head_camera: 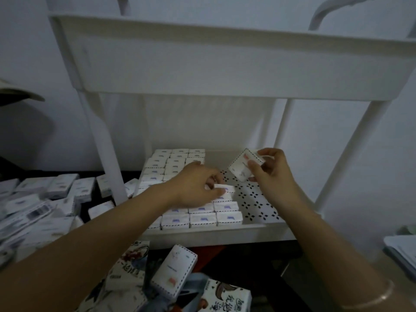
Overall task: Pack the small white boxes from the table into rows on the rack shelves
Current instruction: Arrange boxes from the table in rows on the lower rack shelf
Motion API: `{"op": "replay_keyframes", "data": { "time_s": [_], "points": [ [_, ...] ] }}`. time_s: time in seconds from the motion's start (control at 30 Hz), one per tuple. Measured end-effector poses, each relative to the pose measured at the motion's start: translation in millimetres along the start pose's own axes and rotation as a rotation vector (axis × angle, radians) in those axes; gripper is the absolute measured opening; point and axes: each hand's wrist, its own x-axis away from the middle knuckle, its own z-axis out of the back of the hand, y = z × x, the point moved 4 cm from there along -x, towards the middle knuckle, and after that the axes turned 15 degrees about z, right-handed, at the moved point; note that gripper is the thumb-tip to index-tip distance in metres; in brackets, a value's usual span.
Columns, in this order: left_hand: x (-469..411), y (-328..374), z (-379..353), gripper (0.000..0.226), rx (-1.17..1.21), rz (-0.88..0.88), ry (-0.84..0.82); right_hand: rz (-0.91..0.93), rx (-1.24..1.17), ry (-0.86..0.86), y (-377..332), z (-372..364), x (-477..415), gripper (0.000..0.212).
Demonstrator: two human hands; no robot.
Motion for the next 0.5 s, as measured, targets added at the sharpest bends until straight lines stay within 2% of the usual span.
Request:
{"op": "replay_keyframes", "data": {
  "time_s": [0.13, 0.2, 0.3, 0.37, 0.5],
  "points": [
    [7, 7, 10, 0.012, -0.231, -0.118, 0.279, 0.112, 0.166, -0.16, 7, -20, -3, 0.025],
    [10, 7, 14, 0.019, -0.338, -0.139, 0.346, 0.114, 0.203, -0.255, 13, -30, -4, 0.022],
    [14, 7, 15, 0.026, -0.368, -0.133, 0.314, -0.017, 0.021, -0.372, 19, -42, -2, 0.019],
    [19, 6, 16, 0.029, -0.303, -0.093, 0.26, -0.116, -0.099, -0.417, 21, -47, 0, 0.02],
    [39, 2, 28, 0.024, -0.127, -0.018, 0.281, -0.122, 0.023, -0.531, 20, -53, 3, 0.022]
  ]
}}
